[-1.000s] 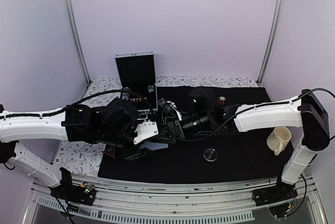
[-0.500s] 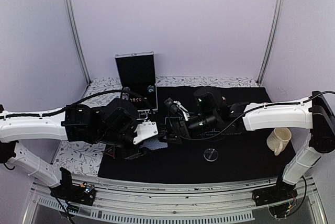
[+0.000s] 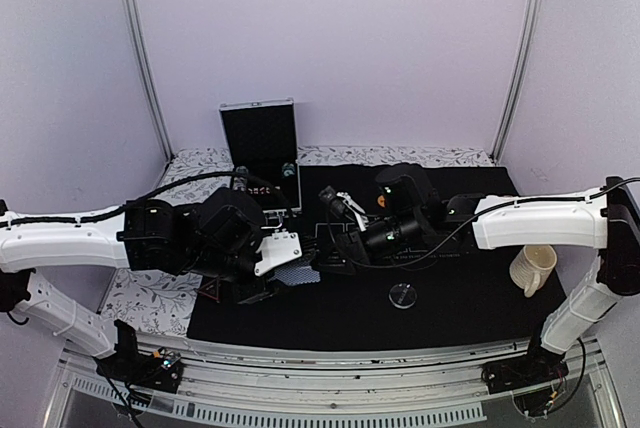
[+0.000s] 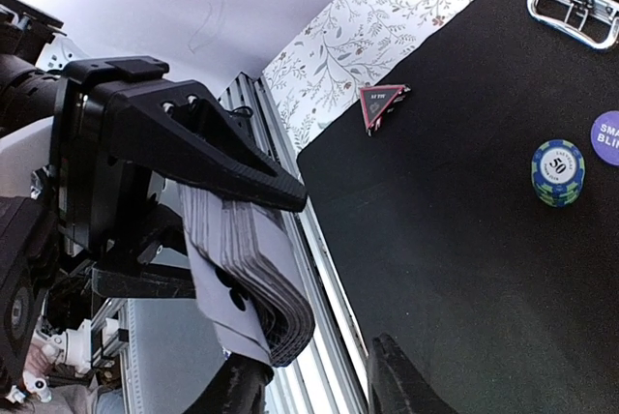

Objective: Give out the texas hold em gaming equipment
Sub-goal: Pick up the poker card from the face-down deck piles.

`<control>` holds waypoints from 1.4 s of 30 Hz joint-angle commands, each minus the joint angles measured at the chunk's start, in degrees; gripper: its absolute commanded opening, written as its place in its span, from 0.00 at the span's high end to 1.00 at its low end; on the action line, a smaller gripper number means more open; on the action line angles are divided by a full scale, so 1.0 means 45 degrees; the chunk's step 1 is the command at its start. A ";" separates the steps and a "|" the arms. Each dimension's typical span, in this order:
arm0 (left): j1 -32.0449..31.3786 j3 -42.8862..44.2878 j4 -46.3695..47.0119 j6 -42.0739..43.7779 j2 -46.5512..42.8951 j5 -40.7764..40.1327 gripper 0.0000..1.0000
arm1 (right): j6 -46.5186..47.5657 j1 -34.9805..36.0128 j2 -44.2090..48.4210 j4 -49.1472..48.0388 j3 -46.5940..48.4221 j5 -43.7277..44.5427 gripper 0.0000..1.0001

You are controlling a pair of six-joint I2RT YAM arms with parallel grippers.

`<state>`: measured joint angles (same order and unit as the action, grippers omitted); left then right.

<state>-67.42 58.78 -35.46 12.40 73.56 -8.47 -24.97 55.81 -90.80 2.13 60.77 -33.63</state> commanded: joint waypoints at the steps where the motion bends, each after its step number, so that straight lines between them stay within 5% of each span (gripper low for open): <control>1: 0.0159 0.0042 -0.0030 0.0034 -0.0082 -0.0159 0.54 | -0.0030 -0.0070 0.0291 -0.0291 -0.0051 -0.0474 0.66; 15: 0.0158 -0.0011 -0.0030 0.0017 -0.0007 -0.0207 0.54 | -0.0347 -0.0063 0.0367 -0.0413 -0.0035 -0.0840 0.91; 23: 0.0160 0.0032 -0.0029 0.0002 0.0133 -0.0346 0.54 | -0.0431 -0.0061 0.0673 0.0164 -0.0010 -0.0580 0.93; 35: 0.0160 0.0167 -0.0030 -0.0062 0.0260 -0.0226 0.54 | -0.0824 -0.0066 0.0091 -0.0358 0.0317 -0.1024 0.83; 42: 0.0166 0.0124 -0.0030 -0.0118 0.0054 -0.0305 0.54 | -0.0791 -0.0059 0.0415 -0.0024 0.0239 -0.0775 0.94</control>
<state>-67.37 58.78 -35.51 12.21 74.70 -9.67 -28.58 55.81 -89.58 1.72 60.77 -37.60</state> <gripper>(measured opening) 0.458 0.068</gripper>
